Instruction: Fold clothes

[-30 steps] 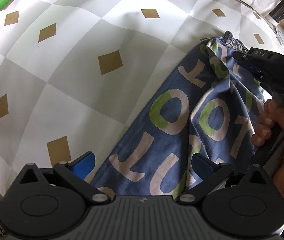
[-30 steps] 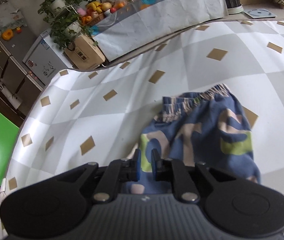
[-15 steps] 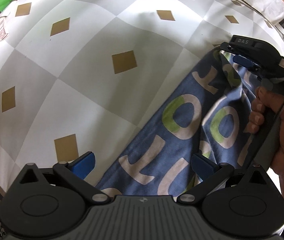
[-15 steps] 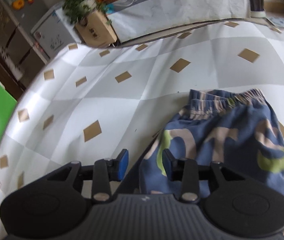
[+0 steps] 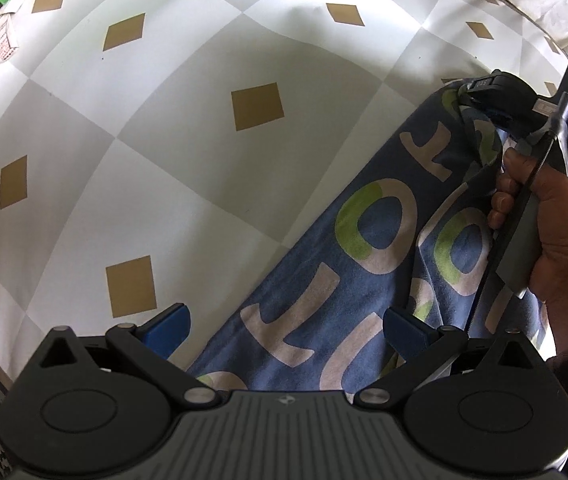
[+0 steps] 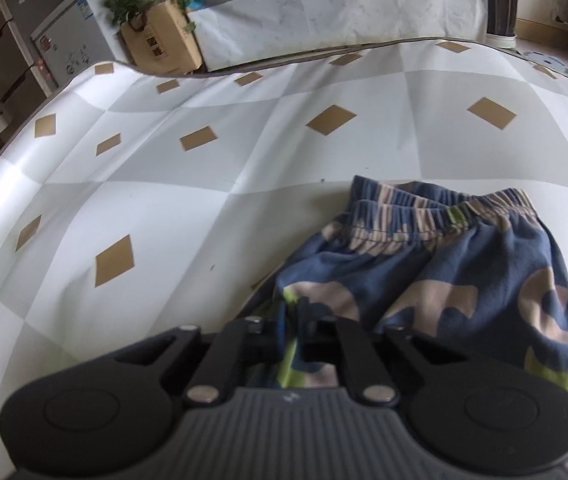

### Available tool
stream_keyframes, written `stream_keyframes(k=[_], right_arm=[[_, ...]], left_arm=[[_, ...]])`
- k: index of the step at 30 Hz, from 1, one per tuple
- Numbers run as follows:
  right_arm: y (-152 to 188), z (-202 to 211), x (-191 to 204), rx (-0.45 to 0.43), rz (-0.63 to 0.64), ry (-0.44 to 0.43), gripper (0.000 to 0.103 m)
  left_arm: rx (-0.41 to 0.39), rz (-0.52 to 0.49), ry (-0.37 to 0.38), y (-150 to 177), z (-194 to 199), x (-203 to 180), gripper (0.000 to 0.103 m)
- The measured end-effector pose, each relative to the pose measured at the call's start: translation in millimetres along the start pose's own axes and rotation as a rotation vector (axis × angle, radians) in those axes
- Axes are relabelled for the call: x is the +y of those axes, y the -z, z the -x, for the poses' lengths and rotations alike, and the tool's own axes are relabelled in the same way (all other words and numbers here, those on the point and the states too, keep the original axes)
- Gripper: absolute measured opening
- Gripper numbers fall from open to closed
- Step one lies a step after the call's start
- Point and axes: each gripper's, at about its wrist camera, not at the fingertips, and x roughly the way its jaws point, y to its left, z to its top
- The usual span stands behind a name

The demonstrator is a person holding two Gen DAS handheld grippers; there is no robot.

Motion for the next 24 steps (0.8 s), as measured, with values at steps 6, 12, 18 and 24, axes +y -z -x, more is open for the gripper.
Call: stream_keyframes(k=[6,12,18,24], right_arm=[[-14,26,-9,-0.131,-0.103,-0.043,0.003],[-39,46,-10,-0.254,-0.169,-0.087,0.009],[-28,50,-18,-0.191,-0.175,-0.099,0.019],[11,88,-13,-0.108,-0.060,-0.120,0.023]], left_arm=[[0.000,-0.009,0.003,2,0,-4,0.103],[-0.003,0.000,-0.010,1,-1,-4,0.103],[-0.012,0.030,-0.021,-1,-1,0,0.103],[-0.038,0.061,-0.024,-7,7,5,0.103]])
